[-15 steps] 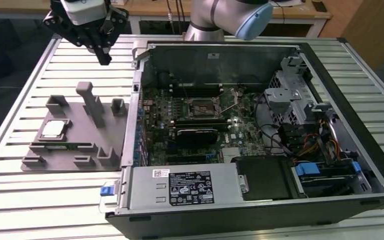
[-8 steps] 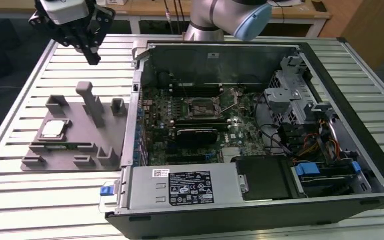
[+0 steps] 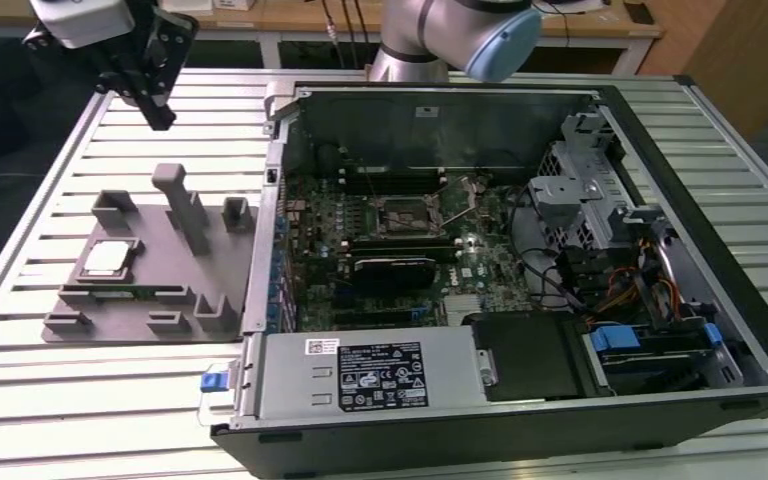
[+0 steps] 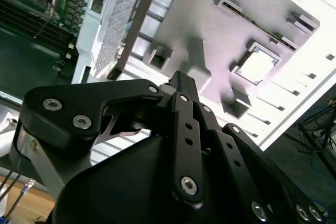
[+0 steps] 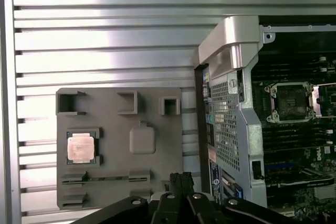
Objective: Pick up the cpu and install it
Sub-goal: 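Reach for the cpu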
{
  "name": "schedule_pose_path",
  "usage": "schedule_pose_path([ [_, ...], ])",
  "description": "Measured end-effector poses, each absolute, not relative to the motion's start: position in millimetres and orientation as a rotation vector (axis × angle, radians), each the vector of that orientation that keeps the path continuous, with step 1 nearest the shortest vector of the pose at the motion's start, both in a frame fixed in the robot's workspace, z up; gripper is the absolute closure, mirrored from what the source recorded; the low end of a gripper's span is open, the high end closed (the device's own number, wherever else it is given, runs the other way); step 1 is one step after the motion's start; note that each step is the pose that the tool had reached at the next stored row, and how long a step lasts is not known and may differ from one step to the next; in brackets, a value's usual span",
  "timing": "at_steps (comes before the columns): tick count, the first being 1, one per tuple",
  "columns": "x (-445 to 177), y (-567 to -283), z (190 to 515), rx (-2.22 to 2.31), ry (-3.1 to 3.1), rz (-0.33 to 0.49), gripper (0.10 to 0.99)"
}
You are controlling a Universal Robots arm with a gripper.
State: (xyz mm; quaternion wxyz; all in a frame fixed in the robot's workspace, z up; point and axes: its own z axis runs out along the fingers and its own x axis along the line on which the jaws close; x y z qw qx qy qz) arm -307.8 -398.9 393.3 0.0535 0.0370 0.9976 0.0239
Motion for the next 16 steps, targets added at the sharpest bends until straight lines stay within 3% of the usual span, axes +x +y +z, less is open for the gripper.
schedule_pose_path([
  [16,-356,-399,385,0.111,3.017,0.074,0.98],
])
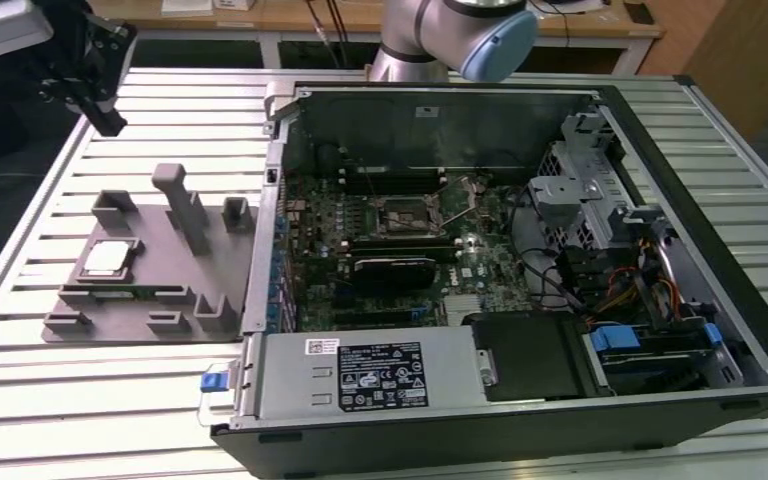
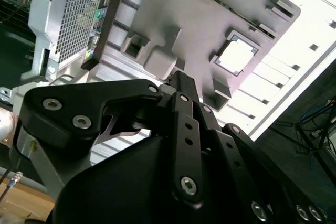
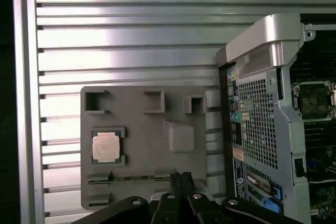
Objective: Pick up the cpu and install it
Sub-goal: 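Reach for the cpu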
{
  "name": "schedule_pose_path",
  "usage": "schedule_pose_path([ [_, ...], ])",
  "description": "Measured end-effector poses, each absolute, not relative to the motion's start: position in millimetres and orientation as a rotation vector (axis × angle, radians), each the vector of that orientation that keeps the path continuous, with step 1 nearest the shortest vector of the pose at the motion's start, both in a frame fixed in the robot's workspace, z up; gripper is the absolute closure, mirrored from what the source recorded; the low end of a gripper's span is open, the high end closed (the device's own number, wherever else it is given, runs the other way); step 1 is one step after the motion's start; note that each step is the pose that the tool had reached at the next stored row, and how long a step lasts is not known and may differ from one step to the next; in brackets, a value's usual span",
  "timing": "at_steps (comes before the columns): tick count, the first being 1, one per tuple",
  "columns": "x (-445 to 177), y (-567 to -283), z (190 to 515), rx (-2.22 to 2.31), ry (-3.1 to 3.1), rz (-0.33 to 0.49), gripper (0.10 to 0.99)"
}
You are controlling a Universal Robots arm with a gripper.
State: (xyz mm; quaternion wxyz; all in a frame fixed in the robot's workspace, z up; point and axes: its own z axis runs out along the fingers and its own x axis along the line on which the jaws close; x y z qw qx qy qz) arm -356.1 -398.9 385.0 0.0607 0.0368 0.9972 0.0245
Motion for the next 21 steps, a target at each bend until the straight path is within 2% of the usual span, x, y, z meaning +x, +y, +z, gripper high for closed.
schedule_pose_path([
  [21,-388,-399,352,0.108,3.021,0.08,0.98],
])
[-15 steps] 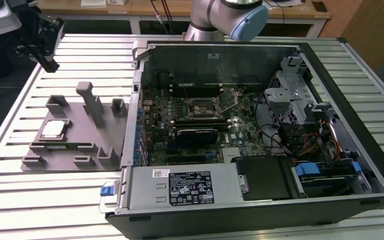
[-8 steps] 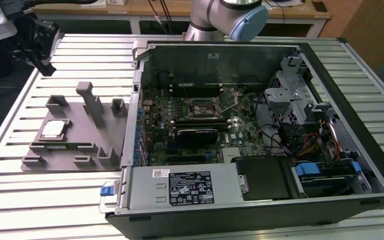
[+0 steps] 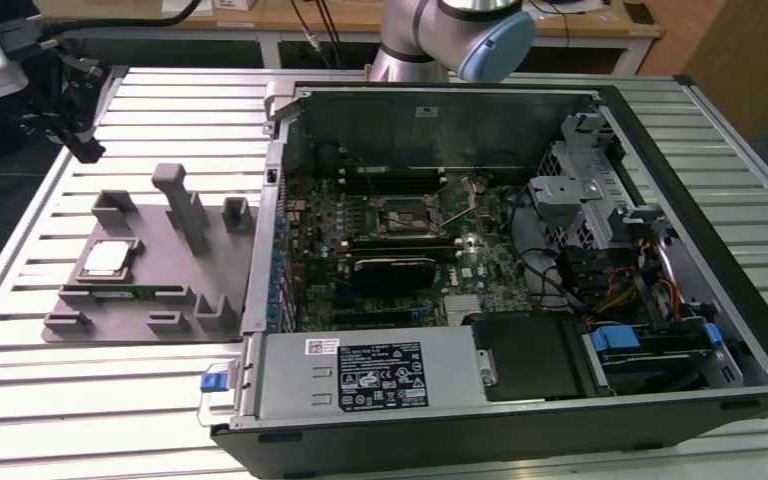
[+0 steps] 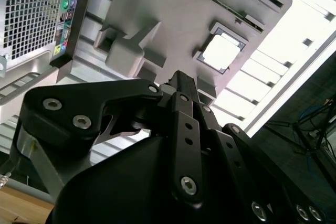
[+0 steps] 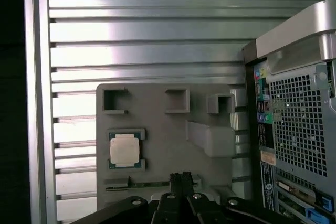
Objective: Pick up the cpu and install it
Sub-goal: 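Reach for the cpu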
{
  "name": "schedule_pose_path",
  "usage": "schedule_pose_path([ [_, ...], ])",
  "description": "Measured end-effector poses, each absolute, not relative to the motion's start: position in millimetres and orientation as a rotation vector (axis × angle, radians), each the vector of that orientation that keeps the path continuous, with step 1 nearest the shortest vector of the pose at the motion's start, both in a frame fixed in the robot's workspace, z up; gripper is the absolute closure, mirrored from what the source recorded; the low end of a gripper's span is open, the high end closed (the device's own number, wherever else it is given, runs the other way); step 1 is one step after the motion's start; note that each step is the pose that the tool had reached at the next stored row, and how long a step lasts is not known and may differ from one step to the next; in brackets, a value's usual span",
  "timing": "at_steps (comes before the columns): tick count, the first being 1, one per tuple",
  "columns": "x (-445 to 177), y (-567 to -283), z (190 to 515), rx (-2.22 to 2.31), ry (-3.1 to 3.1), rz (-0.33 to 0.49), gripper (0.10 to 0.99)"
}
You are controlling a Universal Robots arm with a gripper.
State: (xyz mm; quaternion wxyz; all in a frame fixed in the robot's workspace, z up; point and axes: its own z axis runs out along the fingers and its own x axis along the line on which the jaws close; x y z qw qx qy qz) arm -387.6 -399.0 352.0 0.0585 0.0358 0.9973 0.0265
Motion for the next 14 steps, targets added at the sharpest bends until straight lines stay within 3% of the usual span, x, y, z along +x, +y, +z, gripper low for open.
schedule_pose_path([
  [14,-395,-399,334,0.108,3.032,0.076,0.98],
])
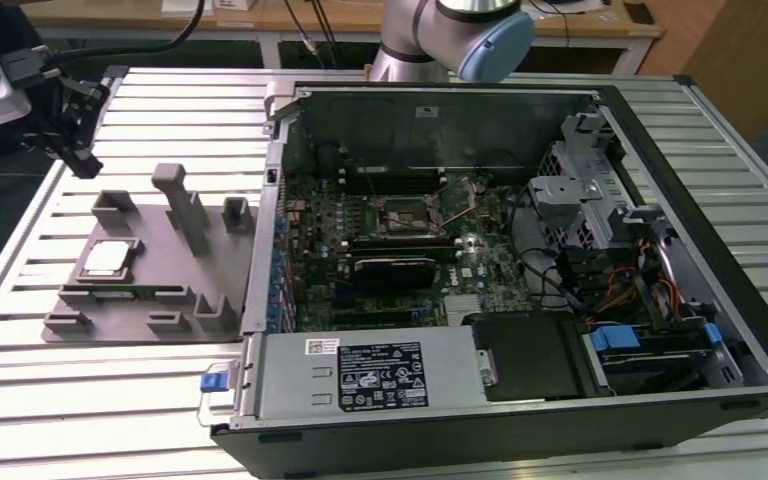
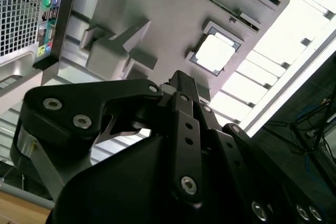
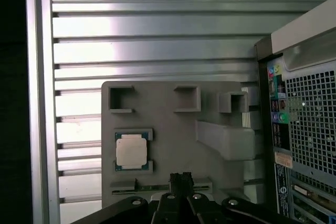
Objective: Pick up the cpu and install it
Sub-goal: 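Reach for the cpu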
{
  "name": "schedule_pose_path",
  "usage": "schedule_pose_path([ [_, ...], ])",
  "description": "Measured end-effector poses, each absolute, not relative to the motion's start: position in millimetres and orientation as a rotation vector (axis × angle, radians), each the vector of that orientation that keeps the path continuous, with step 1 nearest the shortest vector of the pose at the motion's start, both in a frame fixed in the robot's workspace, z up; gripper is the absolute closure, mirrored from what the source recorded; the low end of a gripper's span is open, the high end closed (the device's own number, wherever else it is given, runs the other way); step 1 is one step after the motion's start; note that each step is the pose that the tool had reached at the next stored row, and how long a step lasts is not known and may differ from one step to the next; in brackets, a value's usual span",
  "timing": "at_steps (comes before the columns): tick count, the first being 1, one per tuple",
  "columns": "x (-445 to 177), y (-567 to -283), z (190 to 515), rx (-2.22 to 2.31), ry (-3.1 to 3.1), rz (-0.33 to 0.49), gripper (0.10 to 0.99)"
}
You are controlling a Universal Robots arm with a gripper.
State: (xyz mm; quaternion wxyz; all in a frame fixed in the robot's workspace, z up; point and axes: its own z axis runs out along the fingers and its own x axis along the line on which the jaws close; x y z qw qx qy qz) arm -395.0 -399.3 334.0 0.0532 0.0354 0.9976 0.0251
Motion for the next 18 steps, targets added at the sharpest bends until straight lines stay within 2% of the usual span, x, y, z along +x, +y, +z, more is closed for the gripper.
schedule_pose_path([
  [18,-390.8,-399.3,329.3,0.121,3.209,0.07,0.98],
])
